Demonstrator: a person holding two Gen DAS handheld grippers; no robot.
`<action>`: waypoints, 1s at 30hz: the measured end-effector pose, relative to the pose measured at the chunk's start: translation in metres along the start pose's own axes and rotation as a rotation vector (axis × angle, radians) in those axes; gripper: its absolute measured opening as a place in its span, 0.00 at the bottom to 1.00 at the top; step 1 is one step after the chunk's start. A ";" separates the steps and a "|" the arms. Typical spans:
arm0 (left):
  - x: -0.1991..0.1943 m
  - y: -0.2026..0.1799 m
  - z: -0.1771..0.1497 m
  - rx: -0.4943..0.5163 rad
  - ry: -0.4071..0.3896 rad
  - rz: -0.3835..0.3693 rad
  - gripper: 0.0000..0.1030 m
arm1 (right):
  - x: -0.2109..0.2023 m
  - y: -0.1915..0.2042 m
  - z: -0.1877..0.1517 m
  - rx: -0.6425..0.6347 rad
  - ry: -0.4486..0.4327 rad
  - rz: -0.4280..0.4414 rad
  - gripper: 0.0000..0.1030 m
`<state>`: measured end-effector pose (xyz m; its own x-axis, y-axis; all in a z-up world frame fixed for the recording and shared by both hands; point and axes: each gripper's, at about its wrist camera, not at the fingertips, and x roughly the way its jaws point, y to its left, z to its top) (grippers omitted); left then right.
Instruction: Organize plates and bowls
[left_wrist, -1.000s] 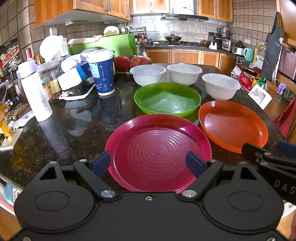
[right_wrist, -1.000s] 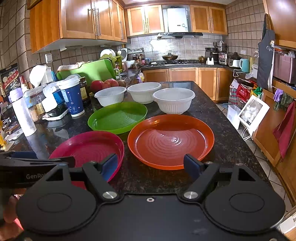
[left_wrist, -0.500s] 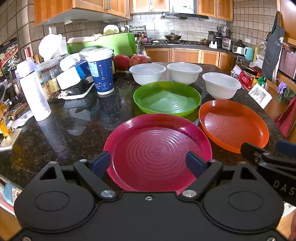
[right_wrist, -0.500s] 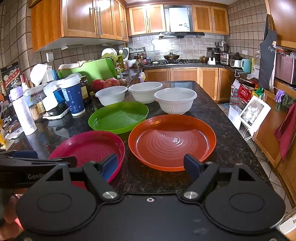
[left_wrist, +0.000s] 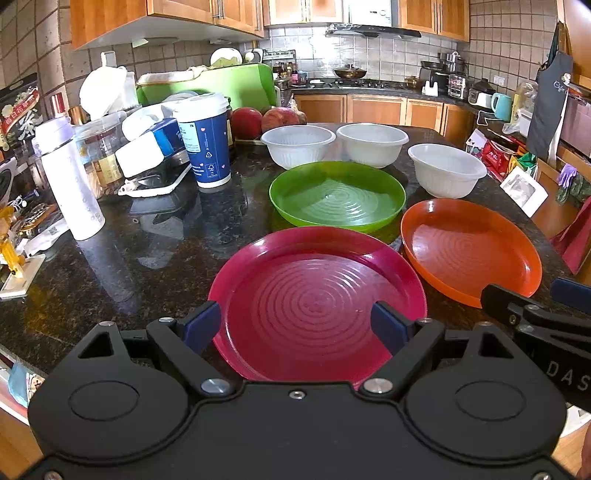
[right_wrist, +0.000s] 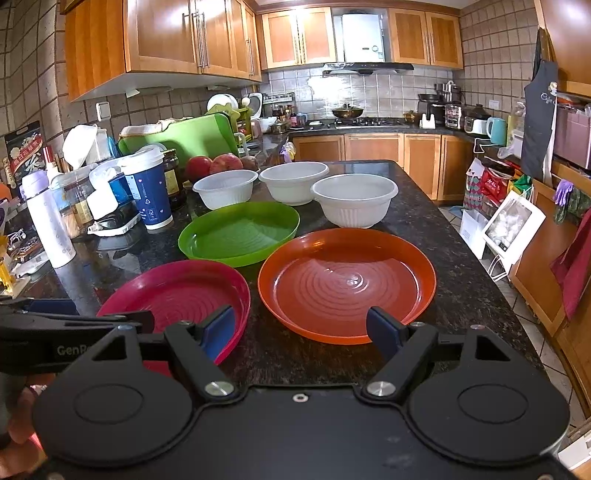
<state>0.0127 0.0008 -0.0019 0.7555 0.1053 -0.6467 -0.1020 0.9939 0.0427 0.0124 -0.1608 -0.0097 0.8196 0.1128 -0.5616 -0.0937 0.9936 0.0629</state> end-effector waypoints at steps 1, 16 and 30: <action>0.000 0.000 0.000 0.000 0.000 0.001 0.85 | 0.000 0.000 0.000 -0.001 0.000 0.001 0.81; -0.001 -0.003 0.000 0.002 0.001 0.004 0.85 | 0.000 -0.003 0.001 -0.001 -0.004 0.007 0.81; -0.024 0.004 0.013 0.002 -0.105 0.063 0.84 | -0.018 -0.015 0.015 -0.033 -0.145 0.041 0.80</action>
<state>0.0027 0.0025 0.0240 0.8114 0.1706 -0.5590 -0.1504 0.9852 0.0823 0.0070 -0.1773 0.0119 0.8876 0.1547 -0.4339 -0.1453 0.9879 0.0551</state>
